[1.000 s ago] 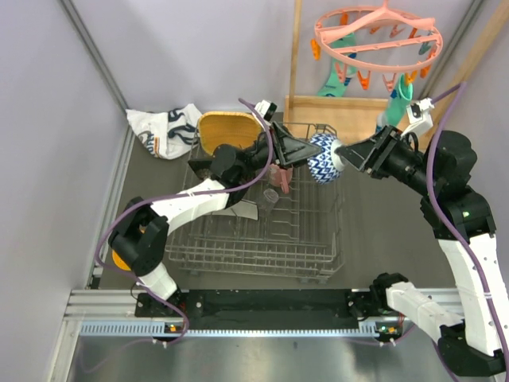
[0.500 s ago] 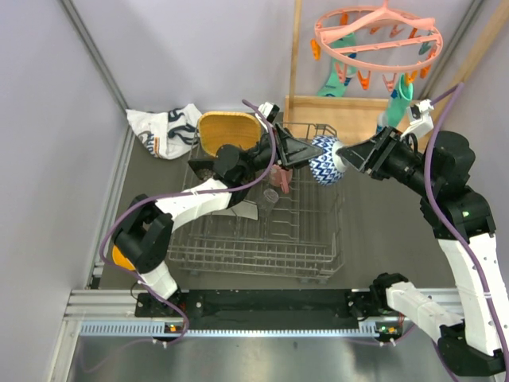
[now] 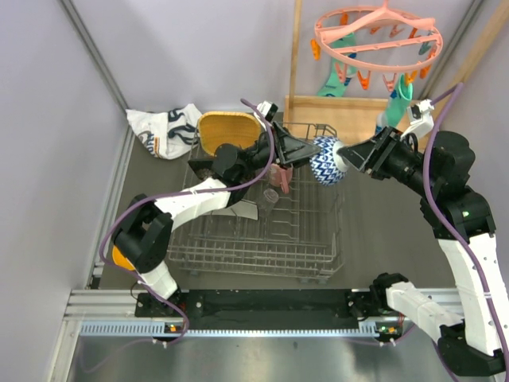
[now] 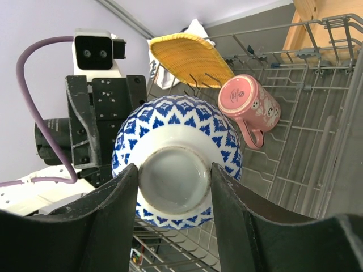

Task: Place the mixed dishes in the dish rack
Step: Pass the bowl from the left arm to the right, then place the bowl upside down on the dish rack

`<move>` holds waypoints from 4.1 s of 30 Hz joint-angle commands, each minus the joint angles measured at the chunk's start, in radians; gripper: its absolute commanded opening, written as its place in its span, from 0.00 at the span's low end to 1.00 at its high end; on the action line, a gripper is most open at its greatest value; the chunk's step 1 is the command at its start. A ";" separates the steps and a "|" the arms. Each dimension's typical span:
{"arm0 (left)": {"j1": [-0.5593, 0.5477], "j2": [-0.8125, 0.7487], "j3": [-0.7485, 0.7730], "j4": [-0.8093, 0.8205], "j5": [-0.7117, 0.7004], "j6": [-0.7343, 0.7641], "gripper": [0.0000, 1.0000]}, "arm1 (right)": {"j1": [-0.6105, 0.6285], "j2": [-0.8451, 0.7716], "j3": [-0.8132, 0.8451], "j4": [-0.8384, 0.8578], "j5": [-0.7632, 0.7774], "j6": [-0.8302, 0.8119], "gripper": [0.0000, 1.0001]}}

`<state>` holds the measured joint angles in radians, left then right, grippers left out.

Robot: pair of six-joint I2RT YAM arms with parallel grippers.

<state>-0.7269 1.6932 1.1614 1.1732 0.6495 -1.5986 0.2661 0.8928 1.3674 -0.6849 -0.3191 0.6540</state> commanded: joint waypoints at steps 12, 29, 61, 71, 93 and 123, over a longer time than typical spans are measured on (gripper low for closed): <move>0.037 -0.096 -0.042 0.033 0.032 0.011 0.57 | 0.001 -0.008 0.018 0.054 0.020 -0.010 0.00; 0.346 -0.375 -0.244 -0.164 0.137 0.042 0.59 | -0.001 0.070 0.044 0.025 -0.021 -0.034 0.00; 0.509 -0.563 -0.233 -0.426 0.239 0.140 0.60 | 0.209 0.204 -0.013 -0.130 0.114 -0.306 0.00; 0.512 -0.563 -0.236 -0.429 0.236 0.141 0.60 | 0.295 0.187 -0.109 -0.113 0.189 -0.343 0.00; 0.515 -0.569 -0.252 -0.422 0.216 0.137 0.60 | 0.486 0.081 -0.358 0.027 0.486 -0.326 0.00; 0.541 -0.586 -0.275 -0.446 0.219 0.152 0.60 | 0.722 0.097 -0.435 0.056 0.595 -0.318 0.00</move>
<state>-0.1944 1.1404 0.8963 0.7033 0.8711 -1.4658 0.9504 1.0035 0.9234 -0.6846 0.2398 0.3187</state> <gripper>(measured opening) 0.597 0.484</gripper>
